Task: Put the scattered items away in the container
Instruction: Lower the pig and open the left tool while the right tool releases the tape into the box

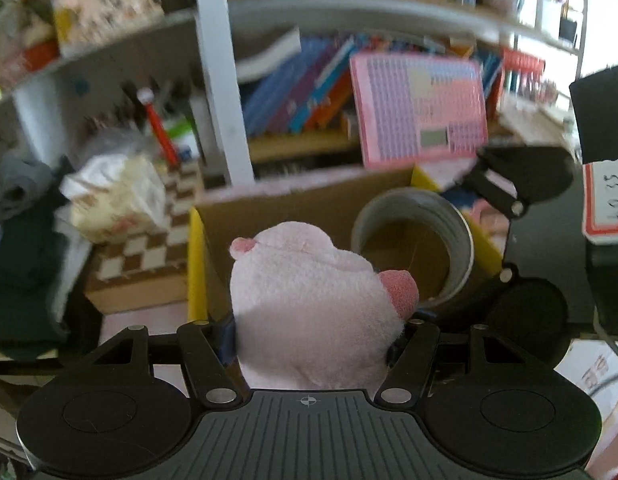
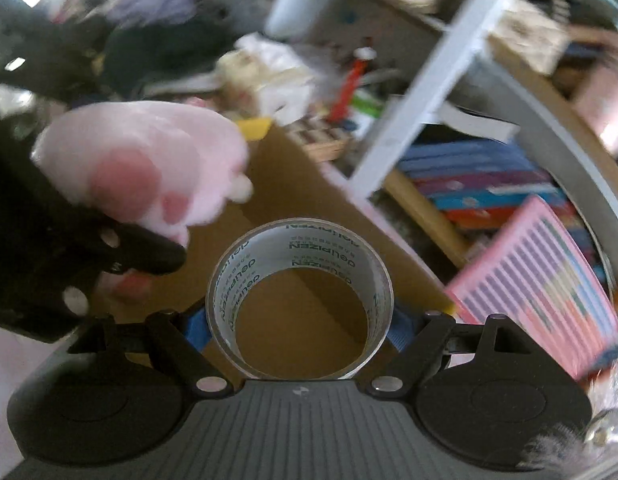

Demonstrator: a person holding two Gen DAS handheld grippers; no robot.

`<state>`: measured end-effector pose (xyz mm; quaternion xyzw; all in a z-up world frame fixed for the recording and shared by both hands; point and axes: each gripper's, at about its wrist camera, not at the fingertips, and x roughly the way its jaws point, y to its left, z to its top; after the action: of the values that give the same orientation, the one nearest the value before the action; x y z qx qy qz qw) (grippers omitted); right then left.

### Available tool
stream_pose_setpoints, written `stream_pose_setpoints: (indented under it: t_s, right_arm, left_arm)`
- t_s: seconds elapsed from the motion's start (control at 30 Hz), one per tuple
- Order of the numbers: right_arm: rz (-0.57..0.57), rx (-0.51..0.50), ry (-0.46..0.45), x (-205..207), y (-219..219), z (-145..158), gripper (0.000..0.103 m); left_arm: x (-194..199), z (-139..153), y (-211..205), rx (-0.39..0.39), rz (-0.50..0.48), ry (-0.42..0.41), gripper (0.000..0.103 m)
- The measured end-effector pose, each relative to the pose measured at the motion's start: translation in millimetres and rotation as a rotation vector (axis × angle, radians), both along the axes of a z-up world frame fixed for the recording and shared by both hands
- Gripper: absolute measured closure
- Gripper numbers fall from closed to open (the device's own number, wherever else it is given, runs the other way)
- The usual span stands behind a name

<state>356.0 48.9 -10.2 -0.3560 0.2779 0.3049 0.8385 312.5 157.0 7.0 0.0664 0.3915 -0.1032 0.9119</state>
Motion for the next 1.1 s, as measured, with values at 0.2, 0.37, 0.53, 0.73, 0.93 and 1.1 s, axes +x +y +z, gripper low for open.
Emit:
stream_pose_setpoints:
  t_s: [0.2, 0.37, 0.53, 0.73, 0.93, 1.1]
  right_arm:
    - [0.102, -0.163, 0.041, 28.8, 18.0, -26.4, 0.020]
    - [0.103, -0.190, 0.078, 40.4, 20.9, -32.6, 0.020]
    - [0.110, -0.229, 0.075, 39.4, 21.6, -36.5, 0.020]
    - [0.110, -0.206, 0.029, 34.5, 20.5, -32.8, 0.011]
    - [0.105, -0.138, -0.027, 26.5, 12.8, -17.6, 0.006]
    - [0.087, -0.051, -0.064, 1.8, -1.0, 8.0, 0.006]
  left_arm:
    - [41.4, -24.7, 0.8, 0.082, -0.016, 0.100, 0.038]
    - [54.4, -34.0, -9.1, 0.152, -0.053, 0.124, 0.036]
    - [59.5, -41.4, -20.4, 0.226, -0.072, 0.130, 0.031]
    - [55.9, -36.9, -14.1, 0.220, -0.056, 0.089, 0.025]
    - [39.5, -18.3, -4.5, 0.170, -0.040, 0.017, 0.018]
    - [14.3, 9.4, -1.1, 0.133, -0.037, -0.063, 0.016]
